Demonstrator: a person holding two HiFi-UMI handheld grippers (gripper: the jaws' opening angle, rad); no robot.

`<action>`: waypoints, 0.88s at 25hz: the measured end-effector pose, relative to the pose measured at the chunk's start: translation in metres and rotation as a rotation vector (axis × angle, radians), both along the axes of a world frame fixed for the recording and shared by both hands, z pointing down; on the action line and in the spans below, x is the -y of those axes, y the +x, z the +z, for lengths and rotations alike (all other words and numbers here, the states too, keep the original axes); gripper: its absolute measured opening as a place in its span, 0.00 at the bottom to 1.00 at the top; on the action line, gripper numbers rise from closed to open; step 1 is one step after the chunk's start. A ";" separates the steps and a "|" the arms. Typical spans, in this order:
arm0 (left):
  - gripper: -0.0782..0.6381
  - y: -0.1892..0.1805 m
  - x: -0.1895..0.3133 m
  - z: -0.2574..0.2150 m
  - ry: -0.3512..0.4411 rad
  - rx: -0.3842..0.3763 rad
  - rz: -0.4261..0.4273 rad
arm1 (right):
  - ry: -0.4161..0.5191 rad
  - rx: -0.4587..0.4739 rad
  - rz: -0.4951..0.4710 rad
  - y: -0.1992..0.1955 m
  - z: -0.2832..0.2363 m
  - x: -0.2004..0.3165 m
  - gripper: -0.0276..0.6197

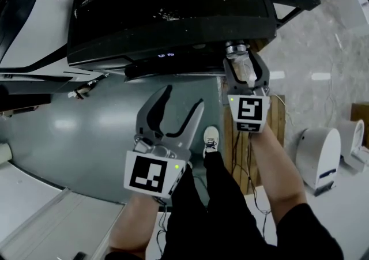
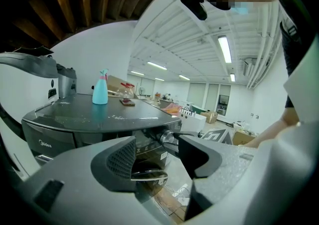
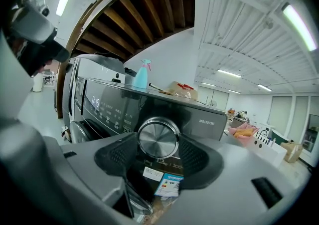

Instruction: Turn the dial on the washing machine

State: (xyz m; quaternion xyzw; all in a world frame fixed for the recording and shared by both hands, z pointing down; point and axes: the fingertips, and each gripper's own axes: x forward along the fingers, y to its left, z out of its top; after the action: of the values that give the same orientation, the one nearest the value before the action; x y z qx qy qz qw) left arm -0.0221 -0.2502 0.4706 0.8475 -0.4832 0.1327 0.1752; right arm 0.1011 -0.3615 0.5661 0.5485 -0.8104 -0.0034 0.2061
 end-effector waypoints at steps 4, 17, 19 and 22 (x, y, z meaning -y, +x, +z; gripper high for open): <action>0.46 -0.001 -0.003 0.004 -0.003 -0.011 -0.002 | -0.026 0.094 0.020 0.001 0.002 0.001 0.44; 0.46 -0.009 -0.009 0.008 -0.005 -0.023 0.000 | -0.137 0.488 0.087 0.009 0.007 0.001 0.44; 0.46 -0.008 -0.008 0.008 -0.006 -0.024 0.002 | -0.134 0.485 0.088 0.010 0.007 0.001 0.44; 0.46 -0.007 -0.008 0.008 -0.006 -0.025 0.007 | -0.131 0.482 0.089 0.009 0.007 0.001 0.44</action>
State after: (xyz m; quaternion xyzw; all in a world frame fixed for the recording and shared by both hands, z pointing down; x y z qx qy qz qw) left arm -0.0287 -0.2425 0.4789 0.8502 -0.4777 0.1241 0.1833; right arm 0.1106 -0.3622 0.5734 0.5539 -0.8098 0.1890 0.0422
